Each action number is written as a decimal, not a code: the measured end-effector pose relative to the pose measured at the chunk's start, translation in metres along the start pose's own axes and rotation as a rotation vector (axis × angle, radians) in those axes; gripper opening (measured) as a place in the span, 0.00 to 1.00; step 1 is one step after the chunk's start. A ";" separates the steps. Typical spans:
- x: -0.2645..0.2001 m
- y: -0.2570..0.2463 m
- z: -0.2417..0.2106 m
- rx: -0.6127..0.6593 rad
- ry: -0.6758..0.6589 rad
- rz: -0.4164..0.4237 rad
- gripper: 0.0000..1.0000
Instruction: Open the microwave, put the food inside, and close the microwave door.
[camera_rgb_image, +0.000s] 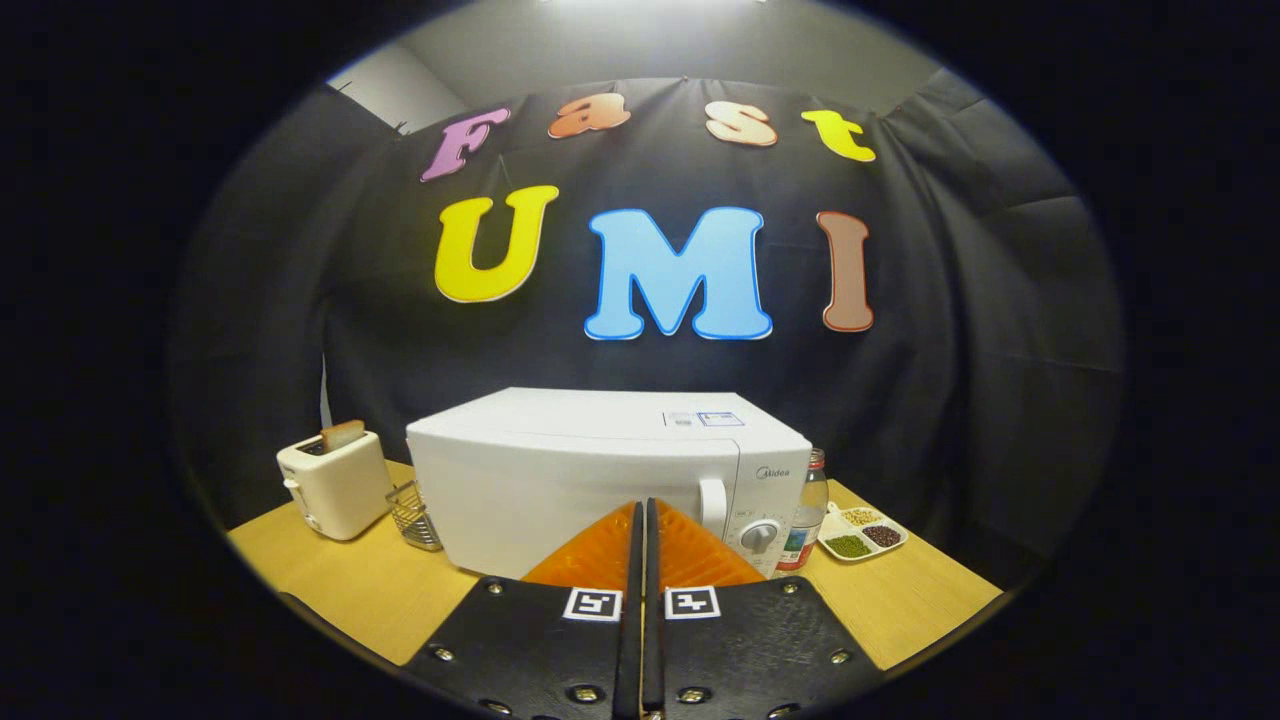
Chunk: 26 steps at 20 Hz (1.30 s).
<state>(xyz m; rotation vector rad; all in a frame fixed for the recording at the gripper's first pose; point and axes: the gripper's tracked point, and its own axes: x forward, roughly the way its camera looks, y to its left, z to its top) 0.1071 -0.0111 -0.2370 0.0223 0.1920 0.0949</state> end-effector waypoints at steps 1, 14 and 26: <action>-0.013 0.002 0.011 -0.005 -0.013 0.004 0.02; -0.119 0.003 0.107 0.012 -0.096 -0.019 0.02; -0.153 -0.014 0.111 0.051 -0.129 -0.129 0.98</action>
